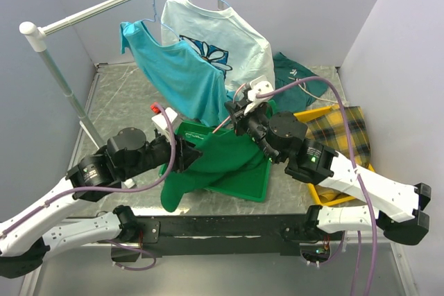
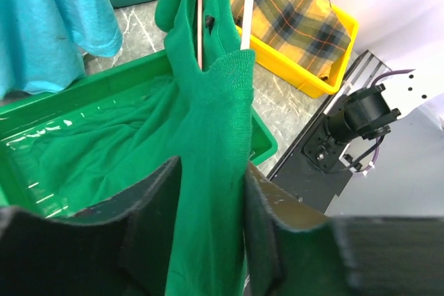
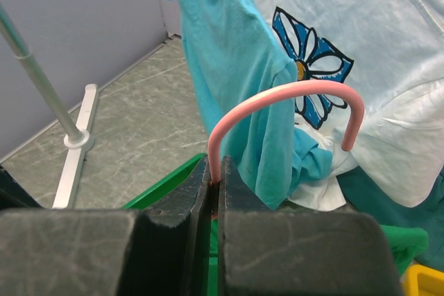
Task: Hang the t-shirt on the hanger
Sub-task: Place the hanger at the clothesline.
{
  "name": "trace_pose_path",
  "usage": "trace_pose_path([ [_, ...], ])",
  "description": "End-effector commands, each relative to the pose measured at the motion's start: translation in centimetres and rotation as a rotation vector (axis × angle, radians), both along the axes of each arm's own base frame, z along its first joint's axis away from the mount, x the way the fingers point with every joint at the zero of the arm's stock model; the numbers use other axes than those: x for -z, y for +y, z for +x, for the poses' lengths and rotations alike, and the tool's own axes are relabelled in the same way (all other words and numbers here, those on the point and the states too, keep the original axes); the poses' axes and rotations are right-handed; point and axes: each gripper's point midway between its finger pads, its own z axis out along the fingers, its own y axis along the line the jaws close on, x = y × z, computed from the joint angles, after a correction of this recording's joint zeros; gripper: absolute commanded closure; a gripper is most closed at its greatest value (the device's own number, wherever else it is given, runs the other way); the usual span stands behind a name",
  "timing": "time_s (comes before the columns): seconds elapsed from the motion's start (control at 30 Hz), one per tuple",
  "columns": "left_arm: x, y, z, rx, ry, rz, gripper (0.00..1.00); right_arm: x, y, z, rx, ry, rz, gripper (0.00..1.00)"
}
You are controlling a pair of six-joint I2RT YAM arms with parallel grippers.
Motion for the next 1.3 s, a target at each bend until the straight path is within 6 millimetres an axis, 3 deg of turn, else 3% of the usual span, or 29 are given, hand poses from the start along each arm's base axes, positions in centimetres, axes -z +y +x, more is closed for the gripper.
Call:
trace_pose_path([
  [0.0, -1.6, 0.5, 0.1, 0.007, -0.050, 0.026, 0.58, -3.1, -1.1, -0.1, 0.021, -0.048, 0.099, 1.00],
  [0.13, -1.6, 0.4, -0.3, 0.046, -0.059, 0.057, 0.63, -3.1, -1.1, 0.0, 0.031, -0.049, 0.083, 1.00],
  [0.33, 0.0, -0.4, -0.3, 0.083, -0.026, 0.121, 0.71, -3.2, -0.4, -0.1, 0.026, -0.050, 0.066, 1.00],
  [0.43, 0.0, -0.4, 0.0, 0.066, -0.029, 0.121, 0.97, -3.0, -0.2, -0.1, 0.032, -0.049, 0.055, 1.00],
  [0.6, -1.3, 0.5, 0.5, 0.004, -0.070, 0.058, 0.99, -2.8, 0.0, -0.2, 0.027, -0.045, 0.049, 0.99],
  [0.67, -2.3, 0.7, 0.3, 0.000, -0.090, 0.014, 0.99, -2.9, 0.0, -0.2, 0.026, -0.045, 0.056, 0.84],
  [0.7, -2.9, 1.1, 0.1, -0.001, -0.104, -0.009, 0.99, -3.1, 0.0, -0.4, 0.018, -0.044, 0.065, 0.63],
  [0.73, -3.2, 1.2, 0.0, -0.002, -0.109, -0.019, 0.99, -3.3, -0.2, -0.4, 0.017, -0.044, 0.074, 0.54],
  [0.9, -4.1, 2.1, -0.4, -0.020, -0.126, -0.064, 0.99, -5.0, -0.6, -1.2, -0.007, -0.044, 0.132, 0.23],
  [1.0, -5.2, 2.7, -0.8, -0.023, -0.141, -0.102, 0.99, -5.9, -1.8, -1.5, 0.004, -0.050, 0.169, 0.15],
  [1.03, -5.5, 3.0, -0.9, -0.022, -0.148, -0.104, 0.99, -6.8, -3.1, -1.7, 0.026, -0.049, 0.233, 0.14],
  [1.1, -6.6, 3.7, -1.3, -0.026, -0.160, -0.113, 0.99, -6.5, -4.7, -1.5, 0.090, -0.039, 0.284, 0.10],
  [1.13, -7.1, 4.0, -1.4, -0.027, -0.169, -0.112, 0.99, -7.6, -6.8, -1.7, 0.134, -0.052, 0.362, 0.09],
  [1.17, -7.5, 4.3, -1.5, -0.031, -0.174, -0.110, 0.99, -6.5, -8.0, -1.2, 0.192, -0.042, 0.372, 0.08],
  [1.2, -9.2, 4.8, -1.8, -0.033, -0.196, -0.135, 0.99, -6.4, -9.3, -0.8, 0.238, -0.038, 0.416, 0.07],
  [1.23, -9.5, 5.2, -2.0, -0.036, -0.202, -0.127, 0.99, -6.8, -11.0, -0.9, 0.267, -0.043, 0.469, 0.07],
  [1.27, -10.3, 5.6, -2.1, -0.037, -0.213, -0.133, 0.99, -5.9, -11.7, -0.6, 0.294, -0.024, 0.499, 0.07],
])
